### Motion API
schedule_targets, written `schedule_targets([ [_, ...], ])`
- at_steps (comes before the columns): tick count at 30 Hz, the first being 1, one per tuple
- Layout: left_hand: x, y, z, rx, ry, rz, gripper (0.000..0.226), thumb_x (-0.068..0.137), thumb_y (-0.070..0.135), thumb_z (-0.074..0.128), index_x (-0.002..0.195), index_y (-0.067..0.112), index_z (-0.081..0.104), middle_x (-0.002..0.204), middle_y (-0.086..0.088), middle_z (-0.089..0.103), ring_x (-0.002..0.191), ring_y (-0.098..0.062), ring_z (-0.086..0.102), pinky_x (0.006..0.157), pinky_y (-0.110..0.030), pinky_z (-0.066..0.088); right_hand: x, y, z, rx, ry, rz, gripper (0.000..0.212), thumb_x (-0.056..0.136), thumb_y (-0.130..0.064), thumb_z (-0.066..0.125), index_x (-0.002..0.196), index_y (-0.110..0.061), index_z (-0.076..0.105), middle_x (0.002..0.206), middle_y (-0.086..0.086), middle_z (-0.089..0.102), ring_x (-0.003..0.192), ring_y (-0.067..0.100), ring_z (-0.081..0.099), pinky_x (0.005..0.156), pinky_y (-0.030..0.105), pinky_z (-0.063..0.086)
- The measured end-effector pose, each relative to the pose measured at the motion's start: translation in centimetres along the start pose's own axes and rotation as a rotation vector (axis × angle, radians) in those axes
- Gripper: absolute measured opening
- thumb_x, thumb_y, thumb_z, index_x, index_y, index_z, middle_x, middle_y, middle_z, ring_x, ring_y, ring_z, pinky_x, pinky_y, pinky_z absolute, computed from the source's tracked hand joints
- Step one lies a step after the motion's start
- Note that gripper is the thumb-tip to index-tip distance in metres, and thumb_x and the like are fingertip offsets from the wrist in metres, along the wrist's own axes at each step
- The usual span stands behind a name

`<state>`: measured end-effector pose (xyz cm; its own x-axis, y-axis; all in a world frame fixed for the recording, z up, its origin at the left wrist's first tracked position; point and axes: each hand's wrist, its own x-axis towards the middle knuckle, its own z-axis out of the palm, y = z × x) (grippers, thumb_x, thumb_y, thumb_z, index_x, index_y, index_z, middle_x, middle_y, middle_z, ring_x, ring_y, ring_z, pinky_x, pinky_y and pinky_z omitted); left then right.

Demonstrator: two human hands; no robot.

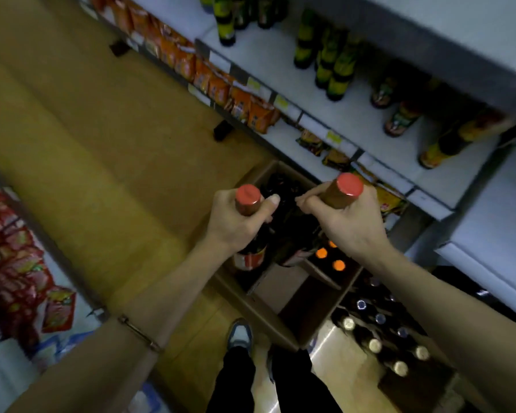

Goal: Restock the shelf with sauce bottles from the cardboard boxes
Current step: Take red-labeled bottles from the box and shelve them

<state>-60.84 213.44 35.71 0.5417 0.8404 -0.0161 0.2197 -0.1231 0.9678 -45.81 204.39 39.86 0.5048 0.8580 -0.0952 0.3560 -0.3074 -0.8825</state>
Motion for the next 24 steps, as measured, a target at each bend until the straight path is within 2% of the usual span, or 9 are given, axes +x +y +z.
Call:
schedule_targets([
  [3, 0.2, 6.0, 0.0, -0.039, -0.073, 0.122, 0.031, 0.079, 0.033, 0.066, 0.054, 0.016, 0.059, 0.056, -0.007, 0.063, 0.055, -0.024, 0.065, 0.058, -0.041, 0.053, -1.6, -4.6, -3.9, -0.058, 0.069, -0.080, 0.050, 0.064, -0.043, 0.055, 0.063, 0.005, 0.067, 0.066, 0.021, 0.067, 0.066, 0.033, 0.065, 0.058, 0.047, 0.049],
  [8, 0.6, 15.4, -0.2, -0.050, -0.225, 0.273, 0.029, 0.079, 0.031, 0.067, 0.051, 0.028, 0.063, 0.055, -0.005, 0.065, 0.056, -0.028, 0.065, 0.062, -0.048, 0.054, -5.4, -11.4, -9.5, -0.157, 0.238, -0.062, 0.050, 0.063, -0.041, 0.059, 0.062, 0.009, 0.061, 0.059, 0.021, 0.061, 0.059, 0.032, 0.058, 0.055, 0.045, 0.041],
  [11, -0.1, 21.0, 0.7, -0.042, -0.326, 0.341, 0.031, 0.075, 0.032, 0.066, 0.045, 0.025, 0.063, 0.053, -0.007, 0.066, 0.055, -0.027, 0.066, 0.064, -0.048, 0.054, -8.4, -15.3, -12.4, -0.204, 0.417, 0.018, 0.043, 0.065, -0.034, 0.065, 0.059, 0.007, 0.056, 0.055, 0.020, 0.051, 0.053, 0.023, 0.045, 0.055, 0.044, 0.043],
  [13, -0.8, 24.4, 1.5, -0.068, -0.413, 0.370, 0.031, 0.073, 0.028, 0.066, 0.044, 0.022, 0.062, 0.052, -0.008, 0.065, 0.054, -0.027, 0.065, 0.066, -0.046, 0.055, -10.3, -17.1, -14.7, -0.211, 0.517, 0.066, 0.037, 0.065, -0.030, 0.069, 0.060, 0.005, 0.059, 0.059, 0.020, 0.059, 0.060, 0.031, 0.055, 0.057, 0.043, 0.049],
  [15, -1.7, 27.6, 2.6, -0.101, -0.490, 0.416, 0.032, 0.074, 0.023, 0.066, 0.042, 0.021, 0.062, 0.050, -0.008, 0.064, 0.053, -0.025, 0.064, 0.066, -0.042, 0.055, -12.5, -18.8, -16.8, -0.207, 0.588, 0.083, 0.037, 0.061, -0.035, 0.065, 0.063, 0.002, 0.065, 0.065, 0.017, 0.066, 0.070, 0.032, 0.063, 0.062, 0.043, 0.053],
  [17, -2.8, 30.5, 3.8, -0.144, -0.555, 0.461, 0.034, 0.074, 0.018, 0.065, 0.040, 0.021, 0.062, 0.049, -0.008, 0.063, 0.052, -0.025, 0.064, 0.065, -0.040, 0.054, -15.0, -20.4, -18.8, -0.202, 0.646, 0.087, 0.038, 0.063, -0.034, 0.066, 0.066, 0.003, 0.065, 0.063, 0.013, 0.066, 0.066, 0.029, 0.062, 0.064, 0.041, 0.053],
  [20, -4.8, 34.6, 5.9, -0.207, -0.675, 0.497, 0.033, 0.072, 0.015, 0.064, 0.040, 0.020, 0.061, 0.049, -0.011, 0.062, 0.054, -0.031, 0.065, 0.067, -0.043, 0.055, -19.0, -22.3, -21.8, -0.192, 0.747, 0.097, 0.030, 0.071, -0.021, 0.070, 0.067, 0.008, 0.062, 0.060, 0.009, 0.060, 0.058, 0.020, 0.055, 0.057, 0.033, 0.048],
  [22, -6.3, 37.1, 7.5, -0.241, -0.760, 0.508, 0.031, 0.071, 0.015, 0.064, 0.040, 0.019, 0.060, 0.049, -0.012, 0.061, 0.053, -0.031, 0.064, 0.065, -0.040, 0.055, -22.0, -23.1, -23.8, -0.178, 0.802, 0.096, 0.024, 0.073, -0.016, 0.070, 0.071, 0.008, 0.067, 0.066, 0.011, 0.069, 0.061, 0.019, 0.064, 0.059, 0.029, 0.052],
  [24, -7.9, 39.3, 9.4, -0.269, -0.856, 0.516, 0.031, 0.071, 0.015, 0.065, 0.040, 0.018, 0.059, 0.048, -0.011, 0.060, 0.051, -0.032, 0.062, 0.062, -0.038, 0.053, -25.0, -23.7, -25.8, -0.171, 0.849, 0.094, 0.020, 0.075, -0.013, 0.069, 0.071, 0.006, 0.069, 0.070, 0.013, 0.072, 0.066, 0.021, 0.069, 0.063, 0.031, 0.055],
])
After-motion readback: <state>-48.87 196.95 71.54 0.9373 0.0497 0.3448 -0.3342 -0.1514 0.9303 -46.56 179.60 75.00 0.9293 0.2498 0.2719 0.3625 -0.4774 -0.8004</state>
